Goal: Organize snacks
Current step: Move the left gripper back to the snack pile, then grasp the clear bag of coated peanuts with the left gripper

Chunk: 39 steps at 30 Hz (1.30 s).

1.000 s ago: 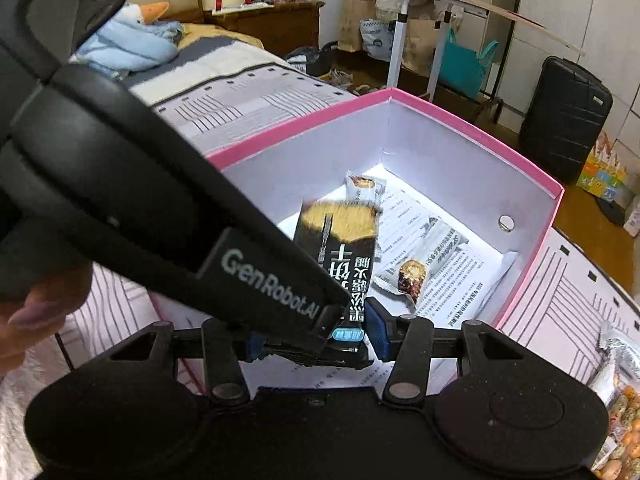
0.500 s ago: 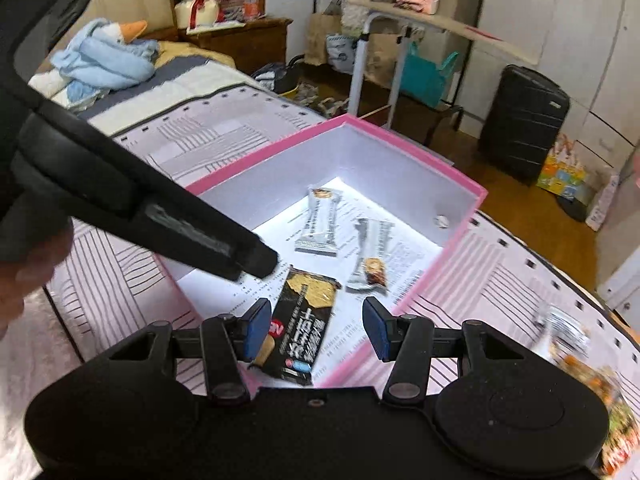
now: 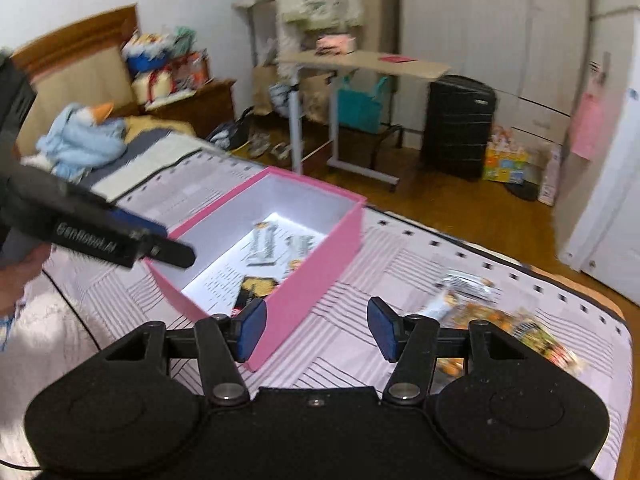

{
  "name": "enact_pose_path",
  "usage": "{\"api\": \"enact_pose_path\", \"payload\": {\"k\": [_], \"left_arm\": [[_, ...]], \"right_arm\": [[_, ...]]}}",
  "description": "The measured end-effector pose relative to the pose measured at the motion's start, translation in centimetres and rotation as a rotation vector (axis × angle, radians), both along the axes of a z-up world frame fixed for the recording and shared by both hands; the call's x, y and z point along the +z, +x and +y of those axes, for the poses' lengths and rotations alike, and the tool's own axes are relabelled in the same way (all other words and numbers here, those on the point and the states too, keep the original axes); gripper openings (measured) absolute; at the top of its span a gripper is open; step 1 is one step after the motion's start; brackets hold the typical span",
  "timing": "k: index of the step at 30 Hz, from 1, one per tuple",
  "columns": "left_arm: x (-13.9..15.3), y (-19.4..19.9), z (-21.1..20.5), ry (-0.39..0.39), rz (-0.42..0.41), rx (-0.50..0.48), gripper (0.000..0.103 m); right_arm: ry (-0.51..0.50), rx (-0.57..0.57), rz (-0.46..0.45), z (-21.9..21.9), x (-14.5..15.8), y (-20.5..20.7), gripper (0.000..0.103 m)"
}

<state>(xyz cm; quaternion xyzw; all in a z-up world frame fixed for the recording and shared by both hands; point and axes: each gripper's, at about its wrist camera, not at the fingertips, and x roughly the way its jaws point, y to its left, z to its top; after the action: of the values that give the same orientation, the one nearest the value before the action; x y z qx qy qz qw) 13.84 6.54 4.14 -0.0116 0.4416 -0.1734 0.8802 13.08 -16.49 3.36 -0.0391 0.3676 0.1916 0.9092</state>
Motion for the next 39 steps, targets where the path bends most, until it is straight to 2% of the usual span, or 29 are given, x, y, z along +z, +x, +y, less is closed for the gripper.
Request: {"api": "enact_pose_path", "payload": {"k": [5, 8, 14, 20, 26, 30, 35, 39], "left_arm": [[-0.4, 0.4, -3.1, -0.026, -0.004, -0.018, 0.056], [-1.2, 1.3, -5.2, -0.061, -0.009, -0.028, 0.058], [-3.3, 3.6, -10.0, -0.037, -0.057, -0.034, 0.058], [-6.2, 7.2, -13.7, -0.052, -0.047, -0.032, 0.059], [-10.2, 10.3, -14.9, -0.102, -0.028, -0.027, 0.059], [-13.8, 11.5, -15.2, -0.133, 0.032, -0.028, 0.059], [-17.0, 12.4, -16.1, -0.176, 0.067, -0.047, 0.058], [-18.8, 13.5, -17.4, -0.171, 0.104, -0.052, 0.059]], "right_arm": [[0.020, -0.105, -0.014, -3.7, -0.4, 0.2, 0.062], [-0.013, -0.153, -0.023, -5.3, -1.4, 0.9, 0.062], [-0.023, -0.240, 0.003, -8.0, -4.5, 3.7, 0.062], [0.046, -0.233, -0.015, -10.1, -9.0, 5.3, 0.062], [0.027, -0.228, 0.031, -10.6, -13.5, 6.8, 0.062], [0.040, -0.219, 0.072, -10.0, -15.3, 7.6, 0.062], [-0.026, -0.217, 0.047, -8.8, -16.8, 8.0, 0.062], [-0.001, -0.264, 0.052, -9.1, -17.9, 9.1, 0.062]]}}
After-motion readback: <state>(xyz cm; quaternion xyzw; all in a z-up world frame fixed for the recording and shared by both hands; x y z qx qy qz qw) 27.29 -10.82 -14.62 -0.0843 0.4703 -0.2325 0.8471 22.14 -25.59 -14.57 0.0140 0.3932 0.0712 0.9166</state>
